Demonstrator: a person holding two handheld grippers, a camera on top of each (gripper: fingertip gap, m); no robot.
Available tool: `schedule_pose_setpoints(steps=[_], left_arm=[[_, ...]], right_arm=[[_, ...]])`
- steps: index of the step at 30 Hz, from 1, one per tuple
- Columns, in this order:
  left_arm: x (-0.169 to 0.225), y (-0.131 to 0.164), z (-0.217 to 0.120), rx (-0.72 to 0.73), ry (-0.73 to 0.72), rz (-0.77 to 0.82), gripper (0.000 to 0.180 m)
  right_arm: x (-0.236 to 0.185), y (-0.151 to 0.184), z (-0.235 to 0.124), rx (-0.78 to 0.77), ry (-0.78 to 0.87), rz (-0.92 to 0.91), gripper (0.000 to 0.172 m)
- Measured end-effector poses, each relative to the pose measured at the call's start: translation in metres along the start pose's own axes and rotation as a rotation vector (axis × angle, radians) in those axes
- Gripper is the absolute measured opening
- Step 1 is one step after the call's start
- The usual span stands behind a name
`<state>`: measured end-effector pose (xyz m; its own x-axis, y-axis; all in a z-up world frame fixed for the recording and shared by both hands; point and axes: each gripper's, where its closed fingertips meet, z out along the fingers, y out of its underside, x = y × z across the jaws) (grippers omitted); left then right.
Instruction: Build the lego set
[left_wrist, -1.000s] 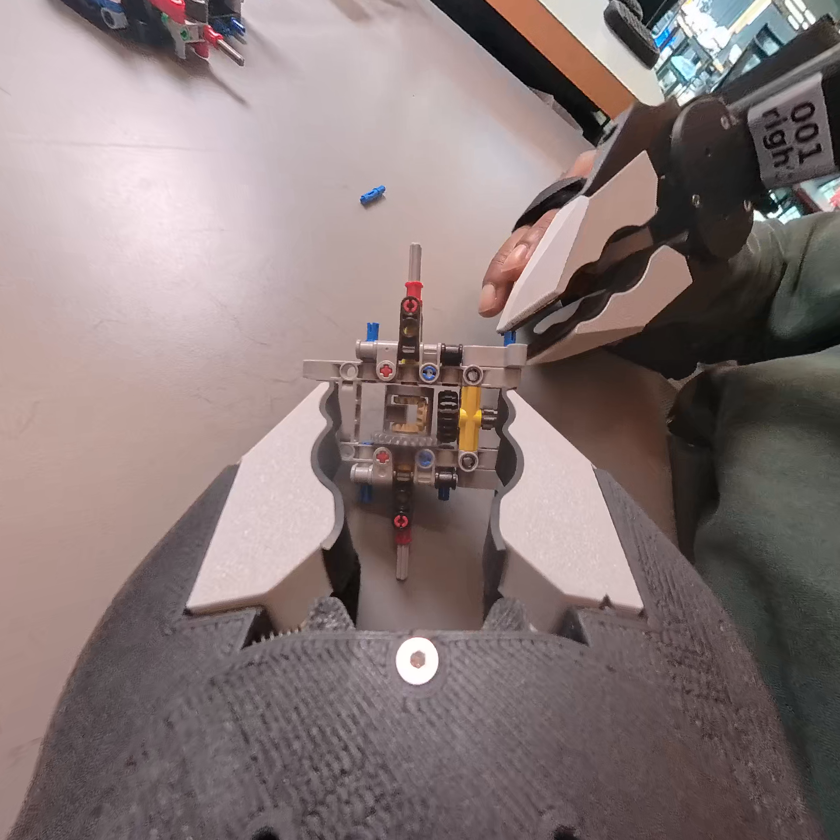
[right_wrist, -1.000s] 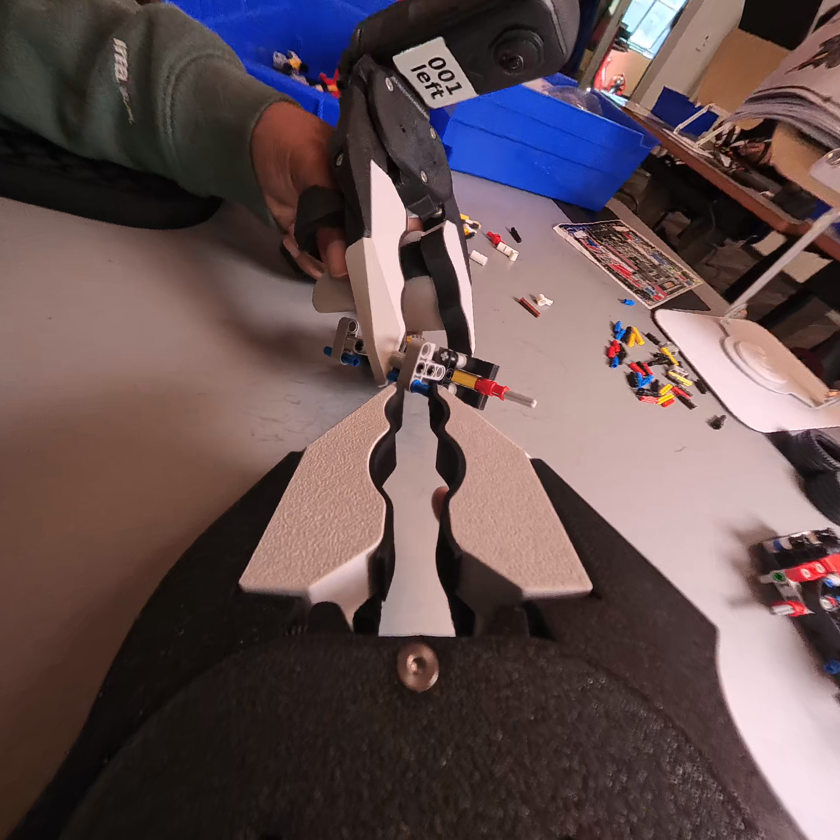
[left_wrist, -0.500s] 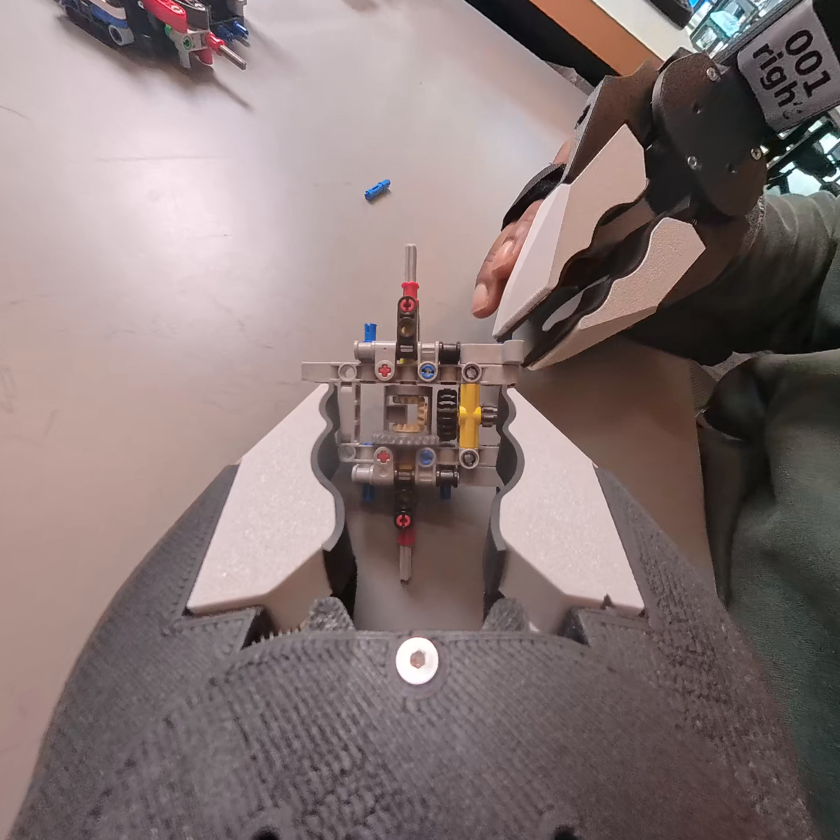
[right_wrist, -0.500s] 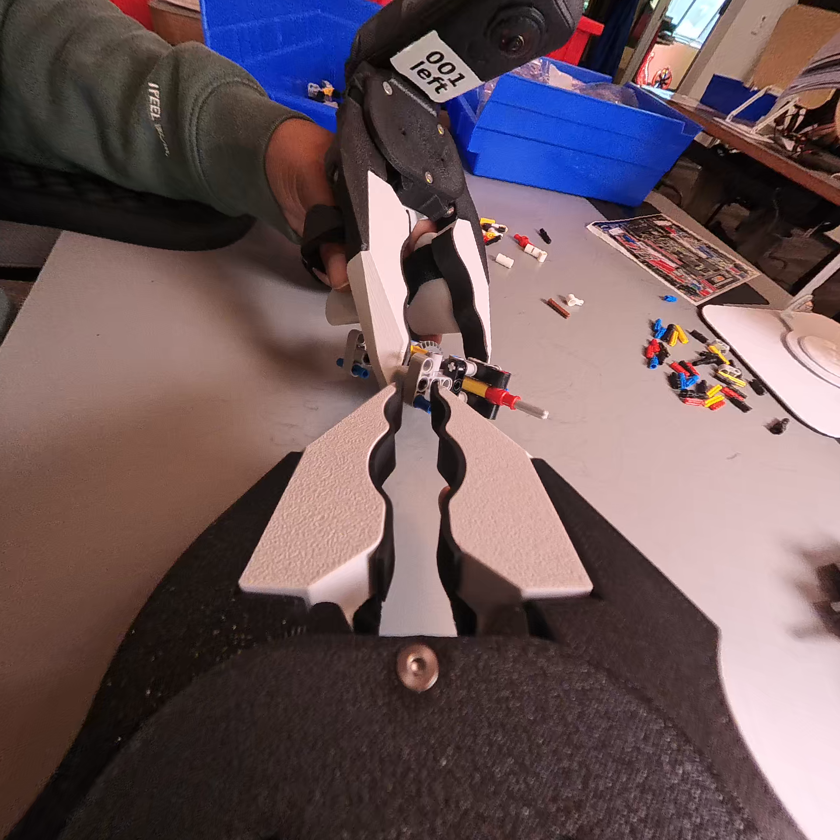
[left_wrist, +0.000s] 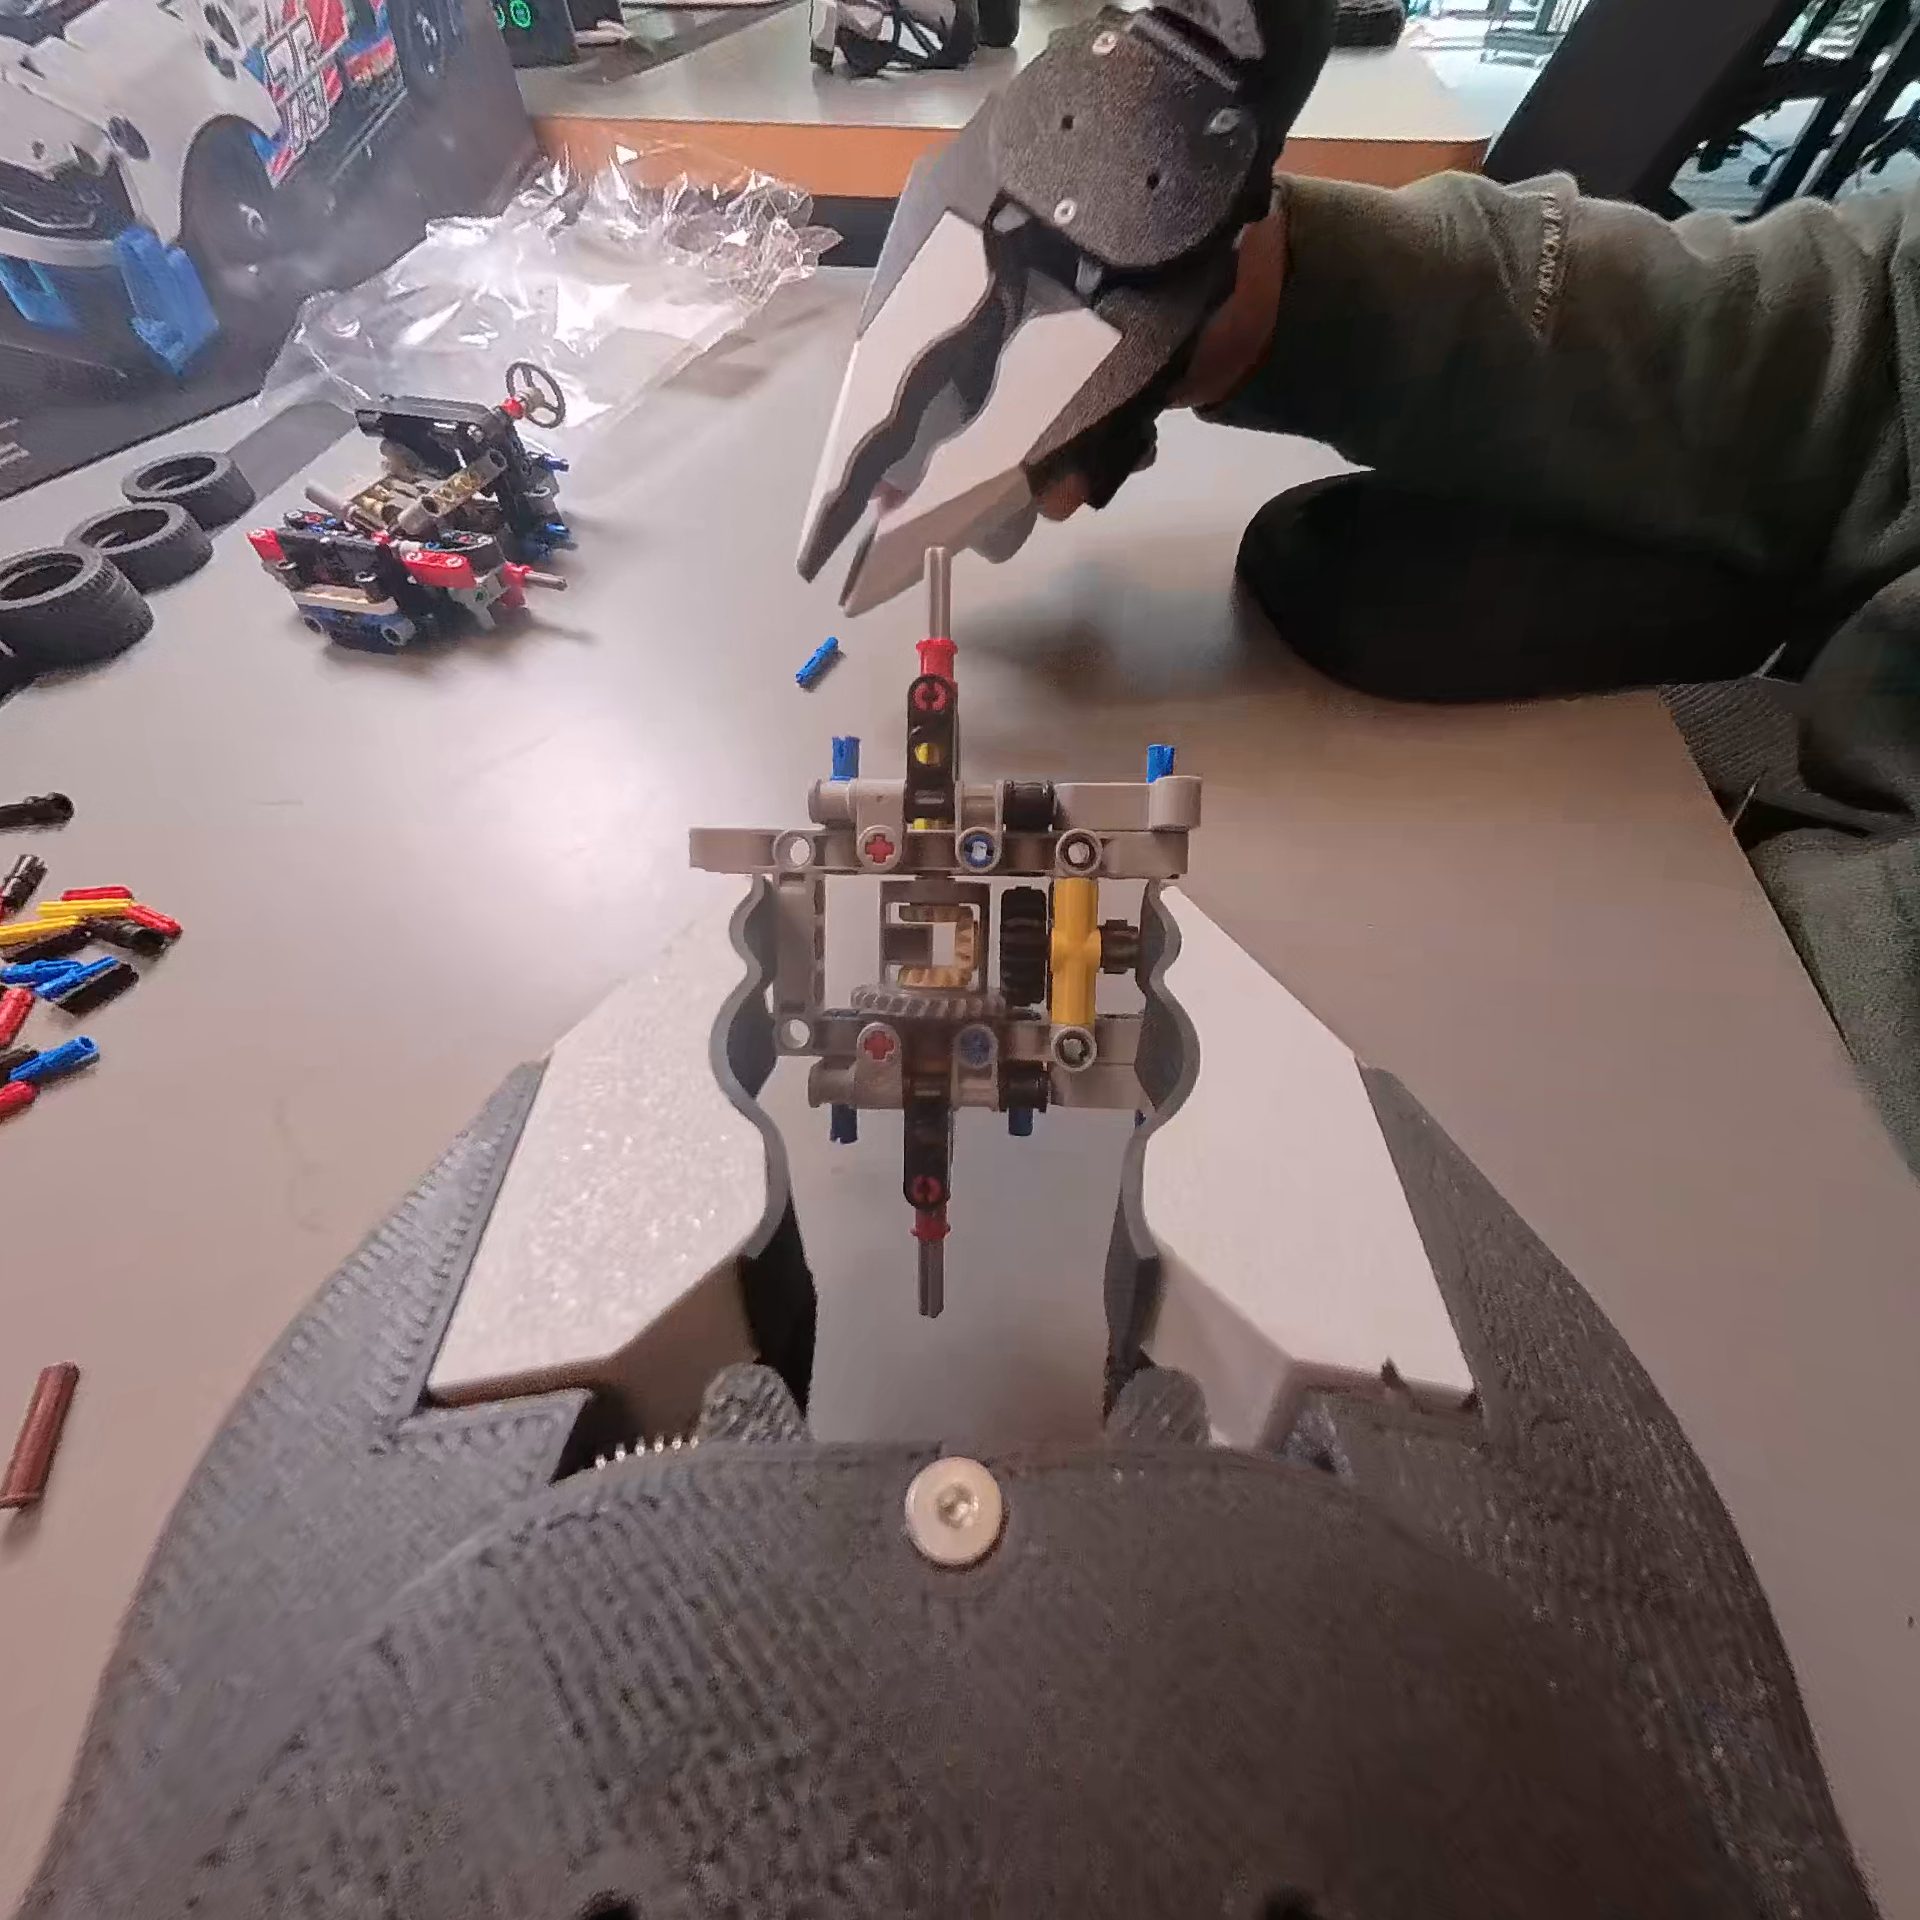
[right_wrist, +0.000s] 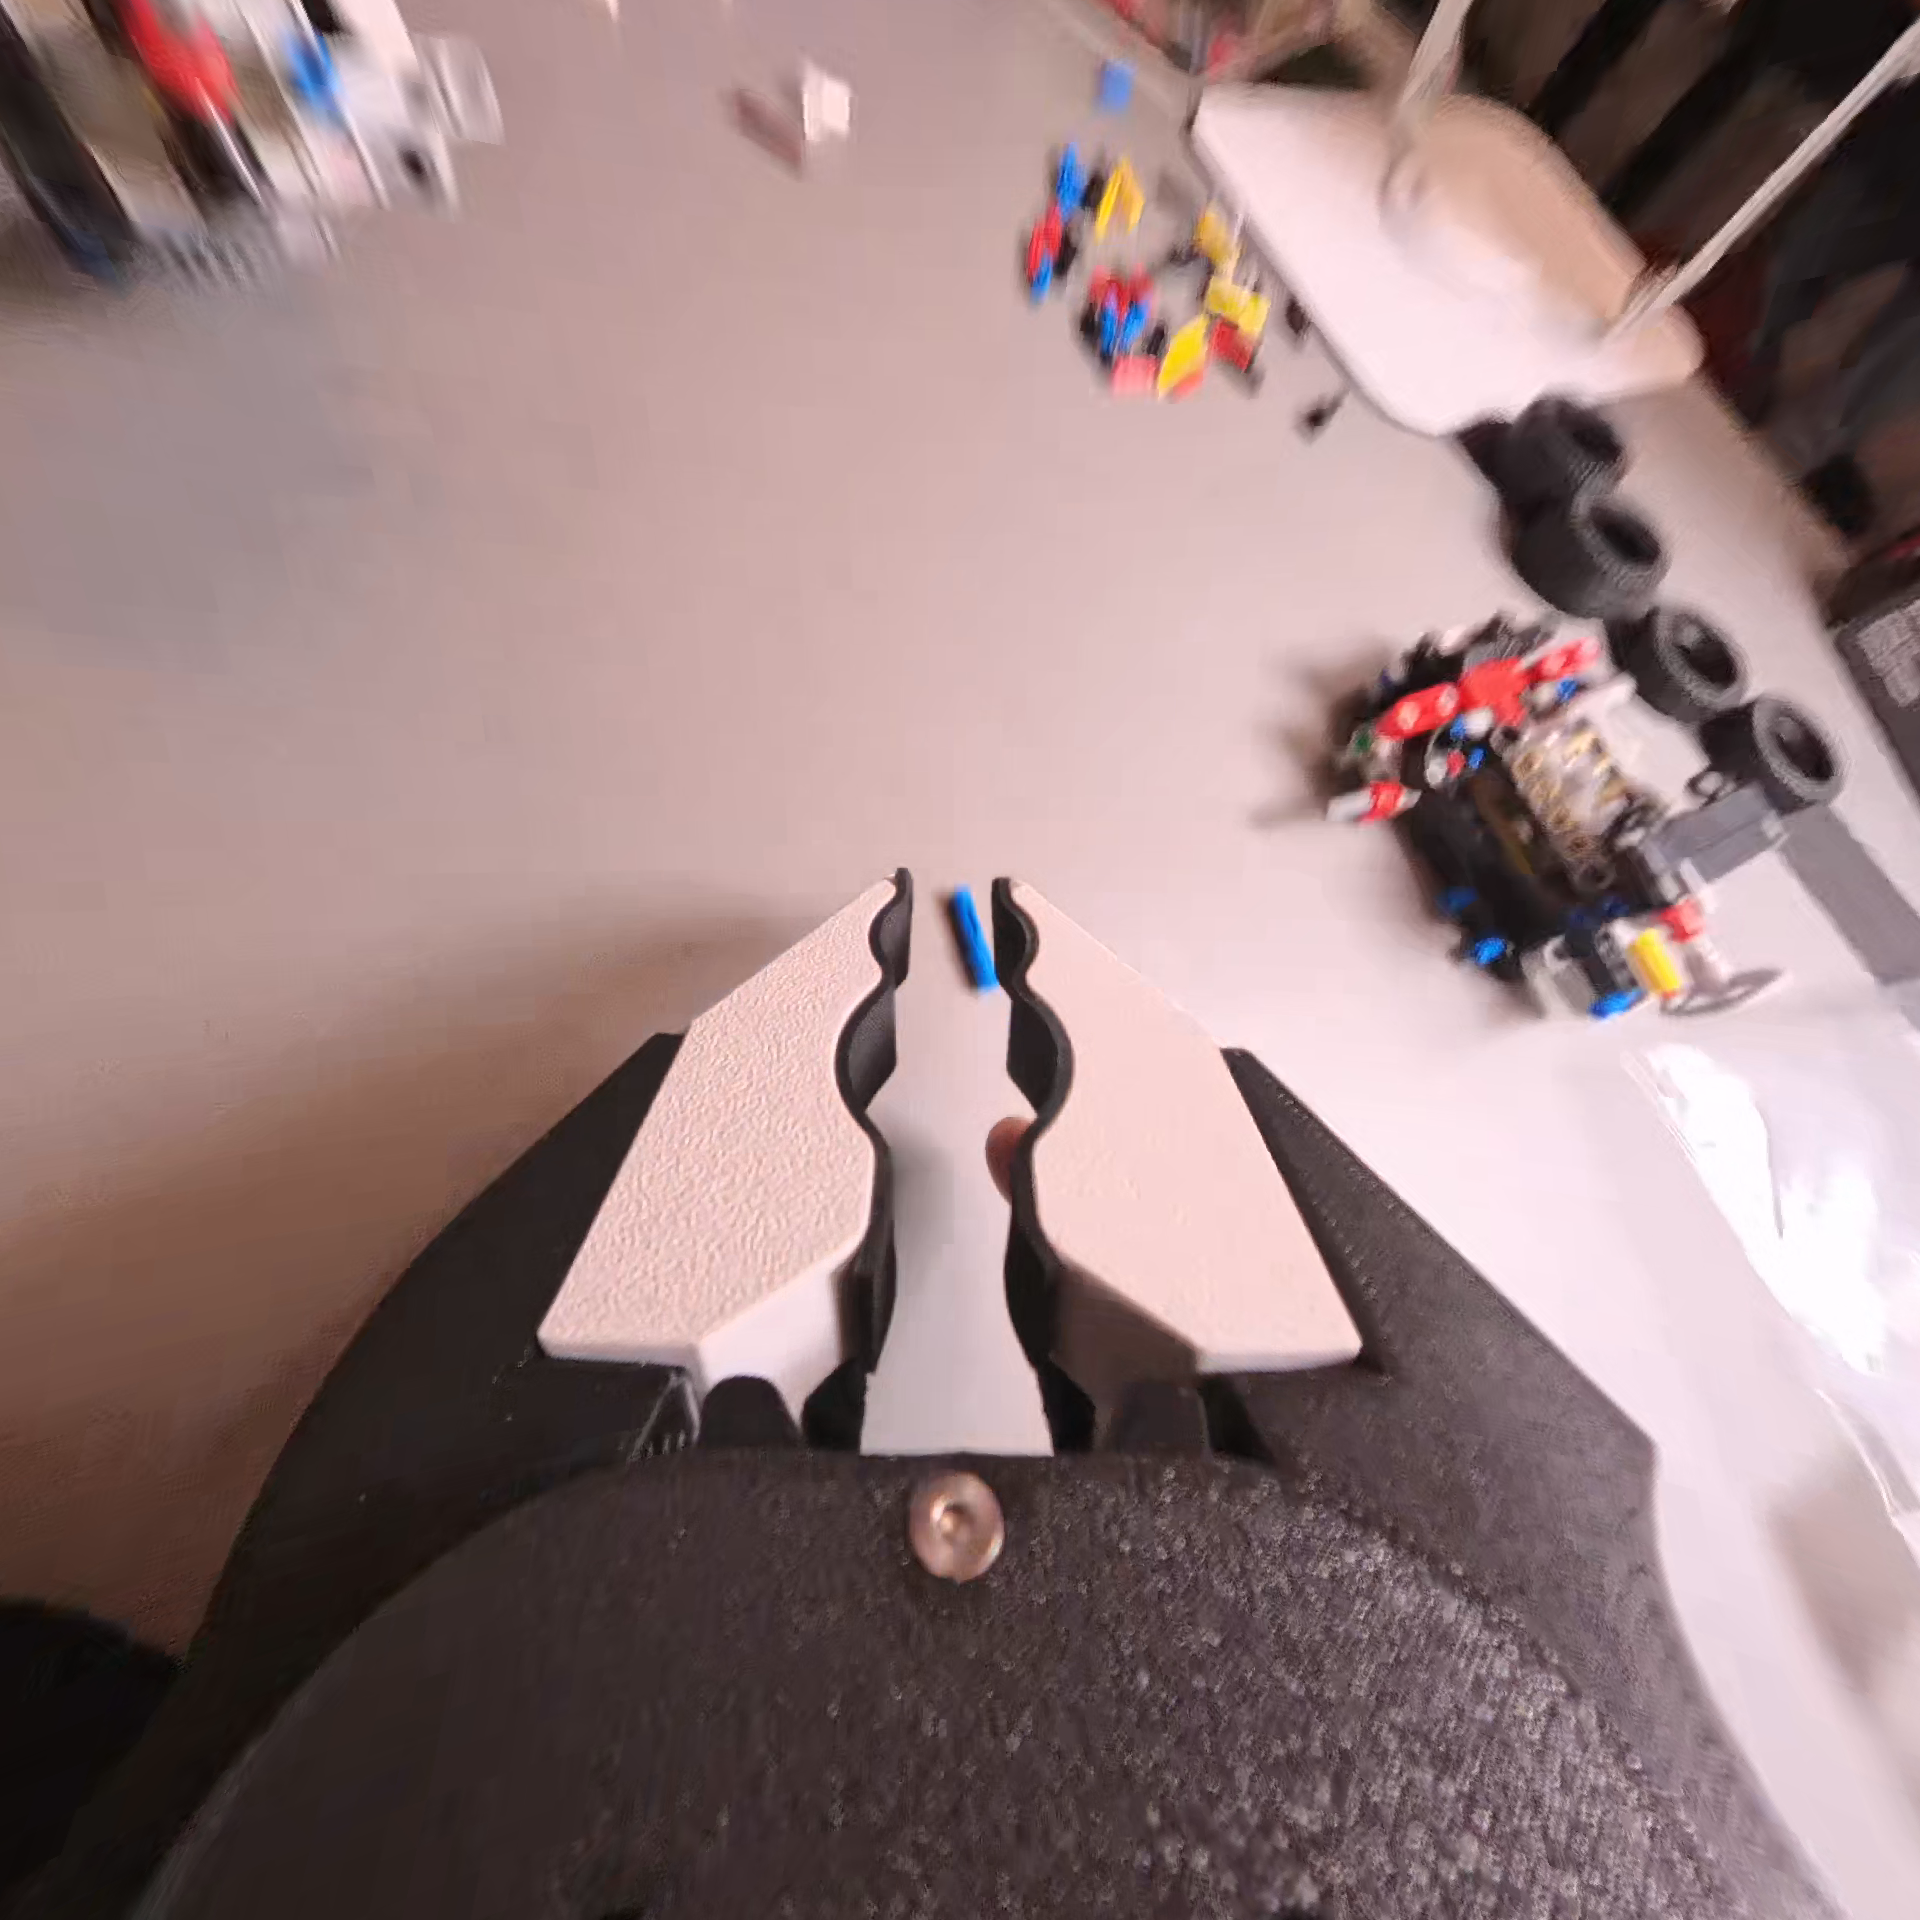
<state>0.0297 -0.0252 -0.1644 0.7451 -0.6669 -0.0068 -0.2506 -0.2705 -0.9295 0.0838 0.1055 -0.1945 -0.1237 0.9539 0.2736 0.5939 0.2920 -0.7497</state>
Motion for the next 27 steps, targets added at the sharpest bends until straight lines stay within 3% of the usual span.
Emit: schedule_pose_setpoints(steps=[8, 17, 27], left_arm=[[-0.010, 0.018, -0.001, -0.117, -0.040, -0.032, 0.069], [-0.010, 0.050, 0.000, -0.371, -0.050, -0.050, 0.070], [-0.006, 0.054, 0.009, -0.445, -0.073, 0.046, 0.070]], right_arm=[[0.004, 0.025, 0.011, -0.179, -0.125, 0.029, 0.018], [0.004, 0.025, 0.016, -0.217, -0.175, 0.031, 0.004], [-0.077, -0.033, 0.002, 0.014, -0.413, -0.122, 0.003]])
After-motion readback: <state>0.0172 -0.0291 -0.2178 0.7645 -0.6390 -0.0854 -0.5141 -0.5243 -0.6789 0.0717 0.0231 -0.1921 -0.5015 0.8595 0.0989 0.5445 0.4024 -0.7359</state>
